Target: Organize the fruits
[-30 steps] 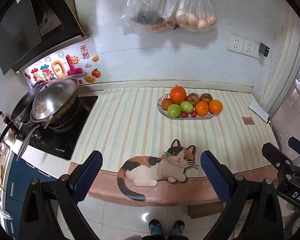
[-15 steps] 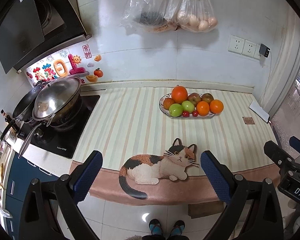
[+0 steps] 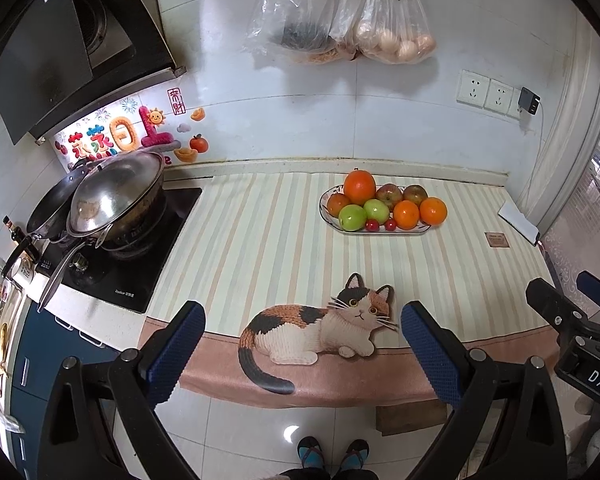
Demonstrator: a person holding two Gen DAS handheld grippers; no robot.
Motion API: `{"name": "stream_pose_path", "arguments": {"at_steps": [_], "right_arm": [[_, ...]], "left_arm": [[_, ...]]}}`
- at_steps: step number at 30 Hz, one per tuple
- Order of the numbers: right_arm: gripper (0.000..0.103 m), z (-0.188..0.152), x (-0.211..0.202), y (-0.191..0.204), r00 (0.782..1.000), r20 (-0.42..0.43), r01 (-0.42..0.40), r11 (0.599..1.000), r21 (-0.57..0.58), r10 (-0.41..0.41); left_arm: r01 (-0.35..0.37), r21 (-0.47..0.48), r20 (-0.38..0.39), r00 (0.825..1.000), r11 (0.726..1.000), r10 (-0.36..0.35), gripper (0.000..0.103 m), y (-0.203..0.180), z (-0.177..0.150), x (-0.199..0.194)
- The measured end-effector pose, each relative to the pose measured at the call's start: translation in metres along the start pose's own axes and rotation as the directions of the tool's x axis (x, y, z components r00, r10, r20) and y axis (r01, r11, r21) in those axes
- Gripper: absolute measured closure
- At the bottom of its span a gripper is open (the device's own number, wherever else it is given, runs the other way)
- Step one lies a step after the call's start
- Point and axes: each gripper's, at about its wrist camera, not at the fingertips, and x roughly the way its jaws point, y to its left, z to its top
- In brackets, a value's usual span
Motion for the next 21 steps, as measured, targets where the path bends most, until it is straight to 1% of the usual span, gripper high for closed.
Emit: {"name": "stream_pose_path", "arguments": {"at_steps": [11, 21], "right_arm": [[0.002, -0.0039, -0.0035, -0.0013, 1.000, 0.006, -0.001, 1.000, -0.002, 0.001], [0.002, -0.0066, -0.0032, -0.0053, 1.000, -0.006, -0.011, 1.000, -0.005, 0.011]], "left_arm": [[-0.004, -0.006, 0.002, 1.000, 1.000, 0.004, 0.003, -0.0030, -0.0089, -0.0055], [-0.006, -0.008, 0.006, 1.000, 1.000, 0.006, 0.003, -0.0046, -0.0093, -0.0073]]}}
